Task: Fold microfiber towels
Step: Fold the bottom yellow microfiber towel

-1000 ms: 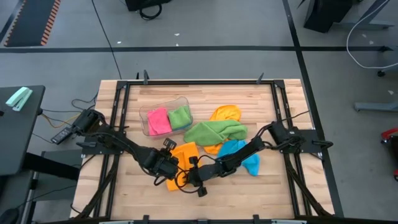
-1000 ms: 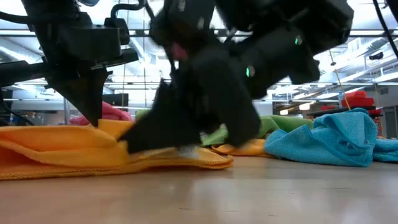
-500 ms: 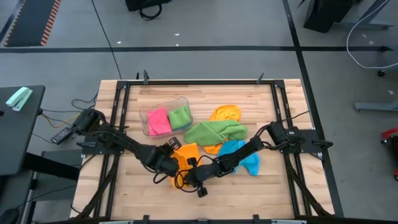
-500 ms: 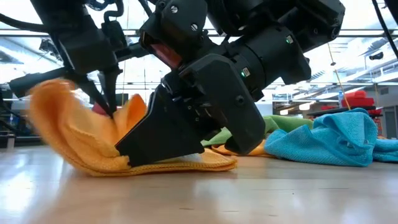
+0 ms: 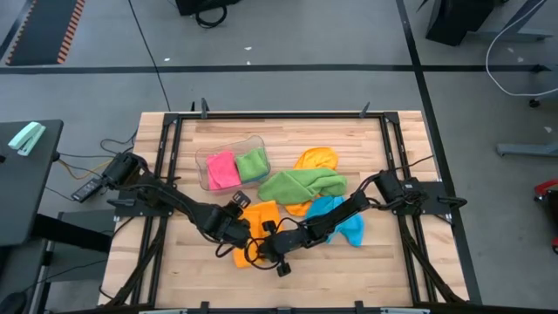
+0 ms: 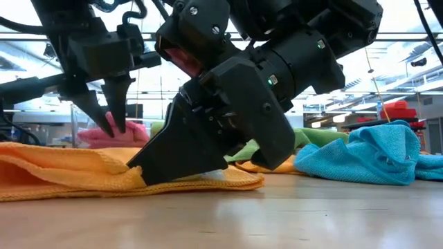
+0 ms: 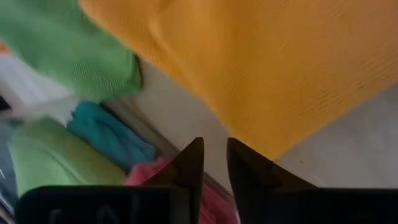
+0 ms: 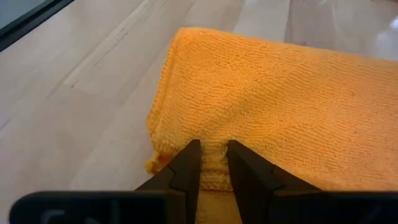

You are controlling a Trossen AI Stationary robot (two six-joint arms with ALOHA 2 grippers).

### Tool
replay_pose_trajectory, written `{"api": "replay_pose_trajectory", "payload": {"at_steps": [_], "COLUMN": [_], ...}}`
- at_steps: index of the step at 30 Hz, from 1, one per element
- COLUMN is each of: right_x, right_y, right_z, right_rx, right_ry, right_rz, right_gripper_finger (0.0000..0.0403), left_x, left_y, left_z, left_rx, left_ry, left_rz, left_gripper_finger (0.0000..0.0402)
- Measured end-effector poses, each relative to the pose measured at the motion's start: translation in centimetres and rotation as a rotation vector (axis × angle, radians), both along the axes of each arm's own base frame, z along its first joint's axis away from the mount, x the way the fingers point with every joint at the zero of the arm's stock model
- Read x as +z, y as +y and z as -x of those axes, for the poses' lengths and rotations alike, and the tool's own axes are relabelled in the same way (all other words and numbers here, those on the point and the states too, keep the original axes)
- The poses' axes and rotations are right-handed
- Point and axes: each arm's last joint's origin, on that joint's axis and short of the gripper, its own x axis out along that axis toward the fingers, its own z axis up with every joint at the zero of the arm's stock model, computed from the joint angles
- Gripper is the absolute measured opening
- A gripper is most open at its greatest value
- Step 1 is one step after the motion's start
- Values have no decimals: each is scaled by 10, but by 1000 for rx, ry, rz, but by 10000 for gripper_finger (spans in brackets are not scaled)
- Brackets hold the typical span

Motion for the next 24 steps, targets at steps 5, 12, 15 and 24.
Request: {"api": "replay_pose_trajectory", "payload": {"at_steps": [5, 12, 15, 24], "right_x": [9, 26, 36, 58], "right_y": [0, -4, -6, -16], "right_z": [3, 7, 8, 26], "right_rx": [3, -41, -58, -169], "right_ry": [16, 18, 13, 147], "right_rz": [6, 61, 83, 177], "right_gripper_finger": [92, 92, 92, 92], "left_x": [4, 5, 7, 12], "left_y": [-7, -24, -26, 6], "left_z": [3, -2, -9, -36], "left_rx": [41, 43, 65, 335], "left_ry": [-48, -88, -173, -389], "left_rz": [27, 243, 283, 378], "left_gripper_finger": [106, 110, 109, 115]}}
